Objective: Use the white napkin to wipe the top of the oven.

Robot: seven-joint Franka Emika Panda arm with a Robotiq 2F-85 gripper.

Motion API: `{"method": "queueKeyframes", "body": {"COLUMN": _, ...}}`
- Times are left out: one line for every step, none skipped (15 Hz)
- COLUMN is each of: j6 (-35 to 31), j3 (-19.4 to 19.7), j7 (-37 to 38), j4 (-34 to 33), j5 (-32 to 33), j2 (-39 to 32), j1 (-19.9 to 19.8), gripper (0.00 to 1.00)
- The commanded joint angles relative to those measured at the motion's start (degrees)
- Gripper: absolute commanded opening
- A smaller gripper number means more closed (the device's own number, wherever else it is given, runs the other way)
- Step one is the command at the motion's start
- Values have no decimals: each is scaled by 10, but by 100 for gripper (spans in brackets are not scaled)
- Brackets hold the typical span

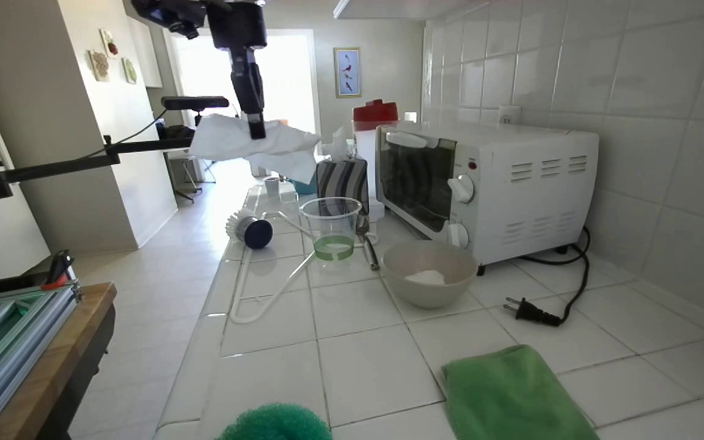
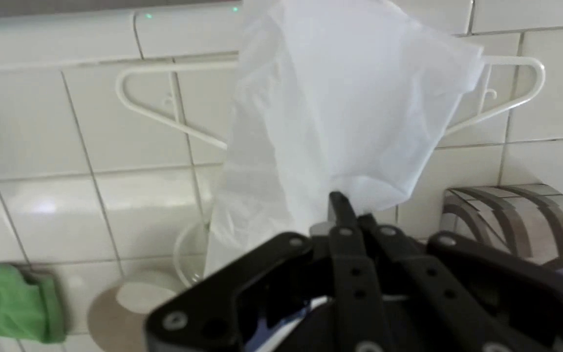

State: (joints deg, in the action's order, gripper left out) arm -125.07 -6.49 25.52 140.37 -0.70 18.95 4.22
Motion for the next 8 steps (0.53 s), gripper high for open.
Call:
{"method": "queueKeyframes", "body": {"j6": -6, "j3": -7, "j7": 55, "j4": 86, "j5": -6, "j2": 98, "j1": -29, "gripper": 0}}
{"method": "queueKeyframes", "body": {"j6": 4, "j3": -8, "j7": 58, "j4": 101, "j5": -3, "j2": 116, "j1": -37, "gripper": 0}}
{"method": "queueKeyframes", "body": {"j6": 12, "j3": -6, "j7": 57, "j4": 115, "j5": -3, "j2": 133, "j1": -46, "gripper": 0}}
{"method": "queueKeyframes", "body": {"j6": 21, "j3": -3, "j7": 58, "j4": 128, "j5": -4, "j2": 148, "j1": -56, "gripper": 0}}
{"method": "queueKeyframes", "body": {"j6": 23, "j3": -2, "j7": 53, "j4": 139, "j5": 0, "j2": 162, "j1": -66, "gripper": 0}}
{"method": "queueKeyframes", "body": {"j6": 16, "j3": 0, "j7": 45, "j4": 152, "j5": 10, "j2": 171, "j1": -78, "gripper": 0}}
{"method": "queueKeyframes", "body": {"j6": 10, "j3": 5, "j7": 36, "j4": 162, "j5": 10, "j2": 178, "j1": -87, "gripper": 0}}
{"method": "queueKeyframes", "body": {"j6": -3, "j3": 9, "j7": 26, "j4": 172, "j5": 15, "j2": 179, "j1": -98, "gripper": 0}}
